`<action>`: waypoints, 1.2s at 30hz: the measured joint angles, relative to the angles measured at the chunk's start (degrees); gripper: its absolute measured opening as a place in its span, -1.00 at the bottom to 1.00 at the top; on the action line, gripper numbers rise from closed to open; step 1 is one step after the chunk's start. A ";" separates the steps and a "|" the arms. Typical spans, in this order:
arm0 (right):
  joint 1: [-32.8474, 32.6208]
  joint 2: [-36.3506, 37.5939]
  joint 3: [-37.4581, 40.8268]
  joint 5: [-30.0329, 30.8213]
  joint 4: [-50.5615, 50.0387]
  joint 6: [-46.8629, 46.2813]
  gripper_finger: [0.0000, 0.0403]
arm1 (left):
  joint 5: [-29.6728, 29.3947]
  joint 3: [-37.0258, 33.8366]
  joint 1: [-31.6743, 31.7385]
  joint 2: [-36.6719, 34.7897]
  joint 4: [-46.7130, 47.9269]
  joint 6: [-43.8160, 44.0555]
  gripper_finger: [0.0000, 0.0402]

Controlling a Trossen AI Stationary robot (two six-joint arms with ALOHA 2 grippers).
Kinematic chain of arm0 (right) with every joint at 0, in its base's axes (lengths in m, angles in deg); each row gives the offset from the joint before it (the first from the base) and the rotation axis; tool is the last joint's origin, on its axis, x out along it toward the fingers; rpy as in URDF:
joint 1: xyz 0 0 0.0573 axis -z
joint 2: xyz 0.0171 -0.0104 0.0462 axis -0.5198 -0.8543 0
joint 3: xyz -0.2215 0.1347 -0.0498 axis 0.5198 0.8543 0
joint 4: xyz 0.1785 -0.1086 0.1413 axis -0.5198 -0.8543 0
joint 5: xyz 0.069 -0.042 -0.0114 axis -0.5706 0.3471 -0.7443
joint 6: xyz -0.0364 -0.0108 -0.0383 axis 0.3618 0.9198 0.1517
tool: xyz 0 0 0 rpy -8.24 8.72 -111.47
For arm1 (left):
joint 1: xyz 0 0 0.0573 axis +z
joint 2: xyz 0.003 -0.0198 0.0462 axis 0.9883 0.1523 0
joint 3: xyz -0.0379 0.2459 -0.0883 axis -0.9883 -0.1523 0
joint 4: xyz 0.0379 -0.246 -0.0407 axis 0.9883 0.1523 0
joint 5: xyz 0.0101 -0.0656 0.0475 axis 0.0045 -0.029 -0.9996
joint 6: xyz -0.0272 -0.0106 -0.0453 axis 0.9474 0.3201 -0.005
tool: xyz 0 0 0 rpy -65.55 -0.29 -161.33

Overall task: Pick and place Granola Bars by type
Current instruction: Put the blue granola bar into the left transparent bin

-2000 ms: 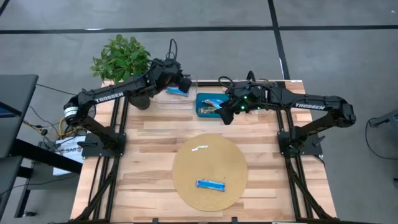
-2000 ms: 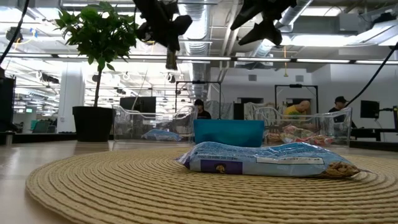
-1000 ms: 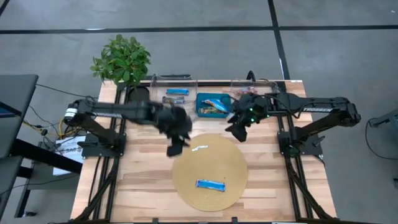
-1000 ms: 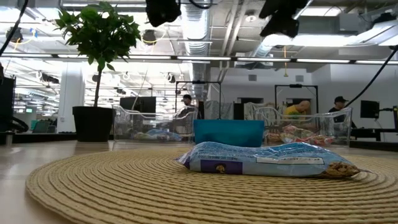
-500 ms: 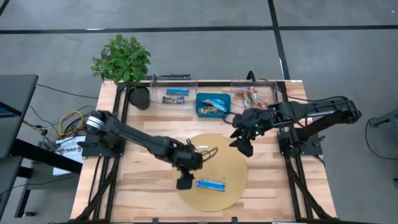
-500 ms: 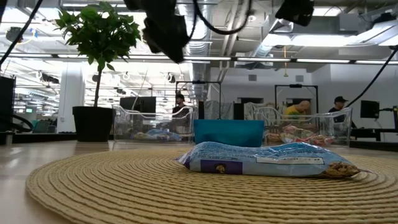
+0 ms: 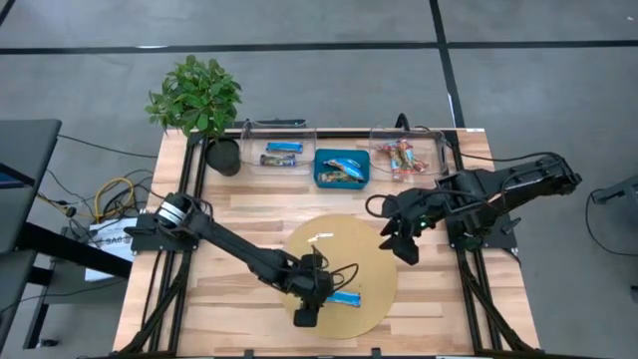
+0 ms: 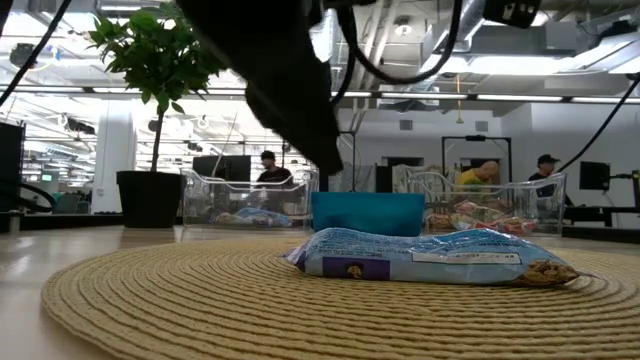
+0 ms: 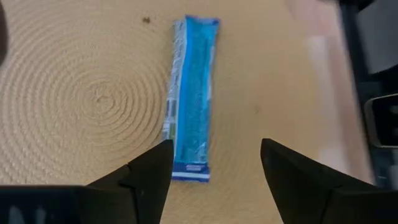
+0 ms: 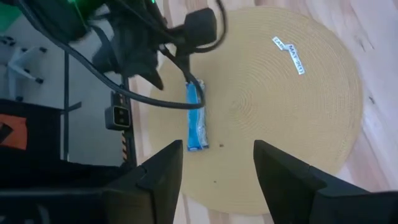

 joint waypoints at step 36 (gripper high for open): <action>-0.20 0.32 0.00 1.53 0.85 1.13 -0.16 | -1.27 1.73 0.72 8.27 -0.61 -2.73 -0.05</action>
